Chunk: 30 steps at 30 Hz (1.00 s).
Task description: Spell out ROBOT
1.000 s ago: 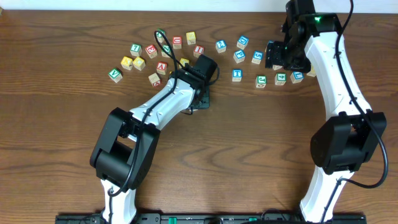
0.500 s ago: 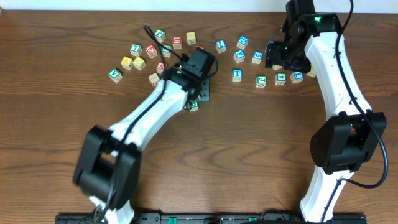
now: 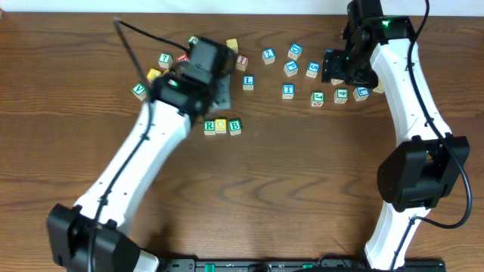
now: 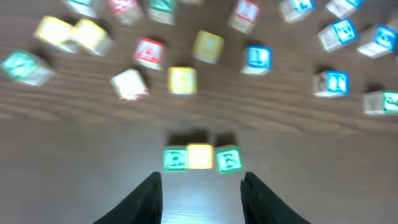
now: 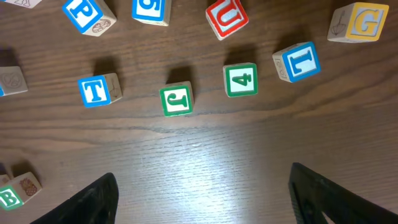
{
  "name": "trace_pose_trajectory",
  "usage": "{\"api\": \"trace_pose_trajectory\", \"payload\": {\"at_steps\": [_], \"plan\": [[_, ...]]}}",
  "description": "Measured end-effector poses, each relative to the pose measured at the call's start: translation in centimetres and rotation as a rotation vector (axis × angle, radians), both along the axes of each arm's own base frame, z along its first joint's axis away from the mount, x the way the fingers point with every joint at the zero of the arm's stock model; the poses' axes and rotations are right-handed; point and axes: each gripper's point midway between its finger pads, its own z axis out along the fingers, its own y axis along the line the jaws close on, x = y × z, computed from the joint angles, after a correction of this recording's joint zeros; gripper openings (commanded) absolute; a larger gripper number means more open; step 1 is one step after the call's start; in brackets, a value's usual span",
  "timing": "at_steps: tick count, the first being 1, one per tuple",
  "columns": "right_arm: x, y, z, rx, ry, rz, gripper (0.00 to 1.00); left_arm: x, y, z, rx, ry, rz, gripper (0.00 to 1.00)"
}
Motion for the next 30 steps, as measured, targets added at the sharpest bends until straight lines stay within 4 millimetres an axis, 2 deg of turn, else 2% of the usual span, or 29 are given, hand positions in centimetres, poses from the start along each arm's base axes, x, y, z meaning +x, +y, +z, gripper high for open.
{"api": "trace_pose_trajectory", "payload": {"at_steps": [1,2,4,6,9,13,16,18,22,30], "plan": [[0.0,0.1,0.0,0.0,-0.002,0.002,0.87,0.6,1.6,1.5,0.009,-0.01,0.028,0.41],[0.0,0.1,0.0,0.0,-0.001,0.003,0.88,0.8,2.5,2.5,0.015,-0.015,0.039,0.41],[0.0,0.2,0.0,-0.001,-0.003,0.01,0.91,1.1,3.2,3.7,0.022,-0.026,0.042,0.4],[0.0,0.3,0.0,-0.002,-0.004,0.014,0.95,1.9,4.4,6.3,0.021,-0.073,0.051,0.4],[0.0,0.5,0.0,-0.002,-0.004,0.02,0.99,2.7,5.5,9.1,0.02,-0.13,0.06,0.41],[-0.1,0.6,0.0,-0.002,0.0,0.022,0.99,3.8,6.9,11.1,0.031,-0.168,0.072,0.41],[-0.2,0.6,0.0,-0.003,0.004,0.023,0.99,4.9,8.0,10.5,0.054,-0.149,0.08,0.41],[-0.2,0.6,0.0,-0.003,0.005,0.022,0.99,5.7,9.0,8.8,0.077,-0.105,0.091,0.41],[-0.2,0.6,0.0,-0.003,0.005,0.023,0.99,6.7,10.9,6.6,0.103,-0.054,0.114,0.41],[-0.2,0.6,0.0,-0.003,0.005,0.023,0.99,7.3,12.9,6.7,0.119,-0.064,0.135,0.41]]}}
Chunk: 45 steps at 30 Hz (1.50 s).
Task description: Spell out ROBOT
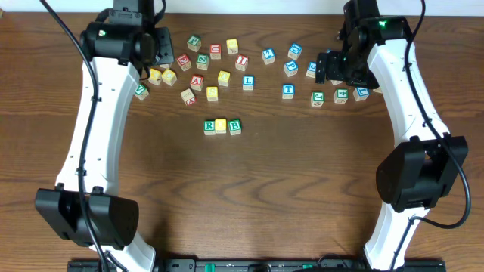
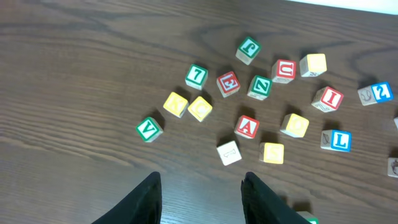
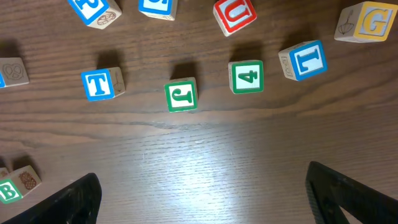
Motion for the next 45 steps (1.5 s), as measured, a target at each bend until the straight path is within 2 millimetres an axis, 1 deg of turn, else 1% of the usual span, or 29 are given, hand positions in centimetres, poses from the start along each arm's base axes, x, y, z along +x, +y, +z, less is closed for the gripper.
{"api": "trace_pose_trajectory", "payload": {"at_steps": [8,14,18,25,29,33,36,41,45], "plan": [[0.0,0.0,0.0,0.0,0.0,0.0,0.99,0.9,0.0,0.6,0.022,-0.04,-0.035,0.41],[0.0,0.0,0.0,0.0,0.0,0.0,0.99,1.4,0.8,0.6,0.025,-0.052,-0.022,0.41],[0.0,0.0,0.0,0.0,0.0,0.0,0.99,2.7,1.5,-0.2,0.032,-0.061,-0.013,0.41],[0.0,0.0,0.0,0.0,0.001,0.0,0.99,5.9,1.3,-2.6,0.031,-0.087,-0.015,0.41],[0.0,0.0,0.0,0.0,0.0,0.0,0.99,7.1,1.3,-4.3,0.032,-0.08,-0.015,0.41],[0.0,0.0,0.0,0.0,0.001,0.0,0.99,8.1,0.8,-6.2,0.033,-0.063,-0.023,0.41],[0.0,0.0,0.0,0.0,0.001,0.0,0.99,8.5,-0.1,-7.2,0.033,-0.055,-0.038,0.41],[0.0,0.0,0.0,0.0,0.001,0.0,0.99,9.3,-2.0,-7.5,0.03,-0.082,-0.071,0.41],[0.0,0.0,0.0,0.0,0.0,0.0,0.99,9.4,-3.1,-7.8,0.029,-0.079,-0.09,0.41]]}}
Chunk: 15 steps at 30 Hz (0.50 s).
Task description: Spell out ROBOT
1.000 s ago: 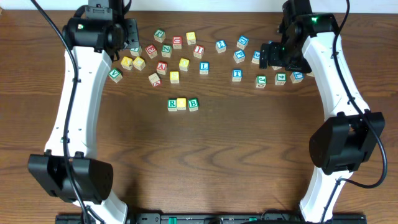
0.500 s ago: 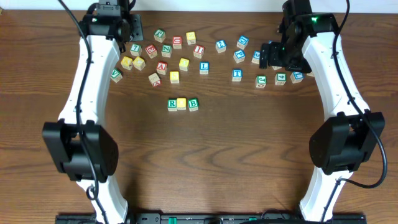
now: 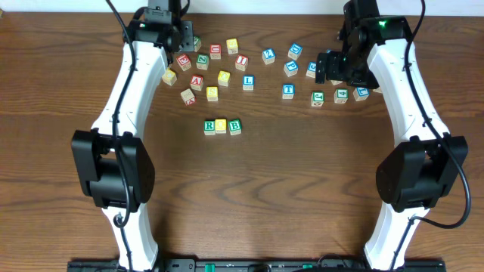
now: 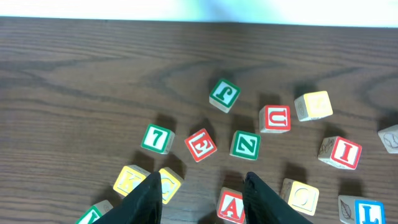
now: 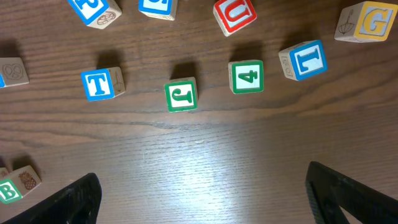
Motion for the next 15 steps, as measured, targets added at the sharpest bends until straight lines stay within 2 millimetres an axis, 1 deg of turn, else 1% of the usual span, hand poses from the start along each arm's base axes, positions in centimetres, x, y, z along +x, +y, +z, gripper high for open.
{"api": "trace_pose_trajectory", "payload": {"at_steps": [9,15], "plan": [[0.0,0.0,0.01,0.0,0.0,0.0,0.99,-0.37,-0.36,-0.4,0.002,0.02,-0.006,0.41],[0.0,0.0,0.0,0.0,0.0,0.0,0.99,-0.83,-0.97,-0.7,0.005,0.04,-0.019,0.41]]}}
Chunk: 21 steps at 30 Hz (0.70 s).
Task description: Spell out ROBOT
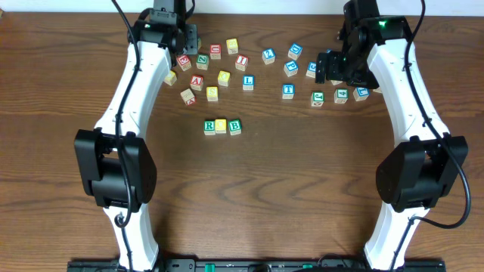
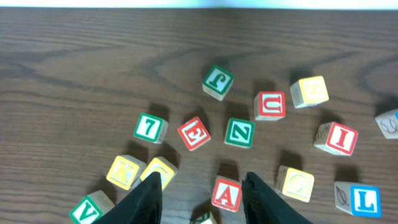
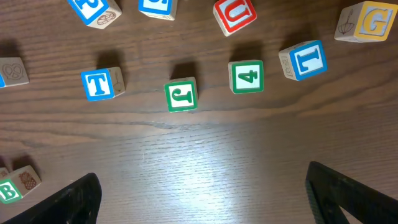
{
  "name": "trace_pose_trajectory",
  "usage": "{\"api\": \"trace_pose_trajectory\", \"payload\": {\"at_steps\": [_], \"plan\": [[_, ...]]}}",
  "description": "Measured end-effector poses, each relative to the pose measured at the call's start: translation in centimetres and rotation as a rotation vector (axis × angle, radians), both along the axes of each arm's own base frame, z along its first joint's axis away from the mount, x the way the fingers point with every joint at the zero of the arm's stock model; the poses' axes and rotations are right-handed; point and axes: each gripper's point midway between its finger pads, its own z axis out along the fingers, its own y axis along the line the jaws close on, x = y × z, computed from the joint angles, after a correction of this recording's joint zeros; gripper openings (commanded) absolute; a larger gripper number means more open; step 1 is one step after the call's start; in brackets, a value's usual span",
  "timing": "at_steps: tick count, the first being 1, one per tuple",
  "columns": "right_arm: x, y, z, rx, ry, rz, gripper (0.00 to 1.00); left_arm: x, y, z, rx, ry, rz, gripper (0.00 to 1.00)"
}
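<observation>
A row of blocks reading R (image 1: 209, 126), a yellow block (image 1: 221, 125) and B (image 1: 235, 126) lies mid-table. My left gripper (image 2: 202, 198) is open, hovering over the left cluster at the table's back, with a red A (image 2: 226, 194) between its fingers below. A yellow O (image 2: 295, 184) lies just right of it. My right gripper (image 3: 208, 190) stands wide open and empty above the right cluster. A blue T (image 3: 99, 84) lies ahead of it to the left.
The left cluster holds green 7 (image 2: 150, 127), red E (image 2: 193, 133), green Z (image 2: 239, 132), red U (image 2: 269, 104), yellow K (image 2: 122, 172) and blue L (image 2: 356, 200). The right cluster has green J (image 3: 181, 96), green 4 (image 3: 246, 77) and yellow G (image 3: 364, 22).
My left gripper has shifted slightly over the left cluster, so the A and V blocks show more fully in its view. It is still open. The right arm has not moved.
My left gripper was open just behind the R, yellow, B row. Then it was over the far-left edge of the left cluster, later at the back of that cluster, where it stays, open and empty. The right gripper stayed open over the right cluster.
</observation>
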Motion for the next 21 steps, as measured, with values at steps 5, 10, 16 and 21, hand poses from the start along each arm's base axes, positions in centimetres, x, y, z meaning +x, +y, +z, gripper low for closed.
{"api": "trace_pose_trajectory", "payload": {"at_steps": [5,10,16,21], "plan": [[0.0,0.0,0.0,0.0,0.0,0.0,0.99,-0.6,0.0,-0.4,0.001,0.031,0.003,0.41],[0.0,0.0,0.0,0.0,0.0,0.0,0.99,-1.2,-0.1,-0.9,-0.011,0.061,0.009,0.41],[0.0,0.0,0.0,0.0,0.0,0.0,0.99,-1.5,-0.4,-1.1,-0.036,0.074,0.009,0.41],[0.0,0.0,0.0,0.0,0.0,0.0,0.99,-1.6,-0.7,-1.1,-0.045,0.08,0.012,0.41]]}}
